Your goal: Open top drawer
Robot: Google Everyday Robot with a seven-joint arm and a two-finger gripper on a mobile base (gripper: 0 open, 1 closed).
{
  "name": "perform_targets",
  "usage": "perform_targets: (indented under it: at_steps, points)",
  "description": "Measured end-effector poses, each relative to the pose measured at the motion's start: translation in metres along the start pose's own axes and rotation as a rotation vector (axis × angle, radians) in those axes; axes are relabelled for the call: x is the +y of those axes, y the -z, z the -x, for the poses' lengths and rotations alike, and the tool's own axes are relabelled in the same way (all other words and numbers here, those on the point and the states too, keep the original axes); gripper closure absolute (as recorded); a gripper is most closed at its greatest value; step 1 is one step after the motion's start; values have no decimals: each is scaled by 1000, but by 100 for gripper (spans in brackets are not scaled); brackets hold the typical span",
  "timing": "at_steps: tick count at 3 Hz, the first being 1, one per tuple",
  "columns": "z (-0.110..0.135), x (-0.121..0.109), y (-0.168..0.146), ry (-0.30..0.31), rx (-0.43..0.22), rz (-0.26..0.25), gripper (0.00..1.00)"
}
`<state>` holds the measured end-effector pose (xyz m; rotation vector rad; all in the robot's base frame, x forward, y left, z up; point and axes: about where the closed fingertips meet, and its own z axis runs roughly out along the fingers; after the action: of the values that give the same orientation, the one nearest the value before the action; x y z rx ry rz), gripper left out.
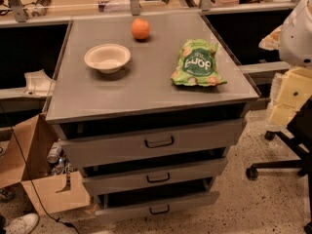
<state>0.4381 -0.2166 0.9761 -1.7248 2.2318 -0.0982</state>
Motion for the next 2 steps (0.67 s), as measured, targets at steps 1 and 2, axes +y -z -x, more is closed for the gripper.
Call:
perform_targets:
  at_steps: [1,2]
  points:
    - [2,3,-3,10,-10,-7,0]
    - [6,13,-16,34,1,20,0]
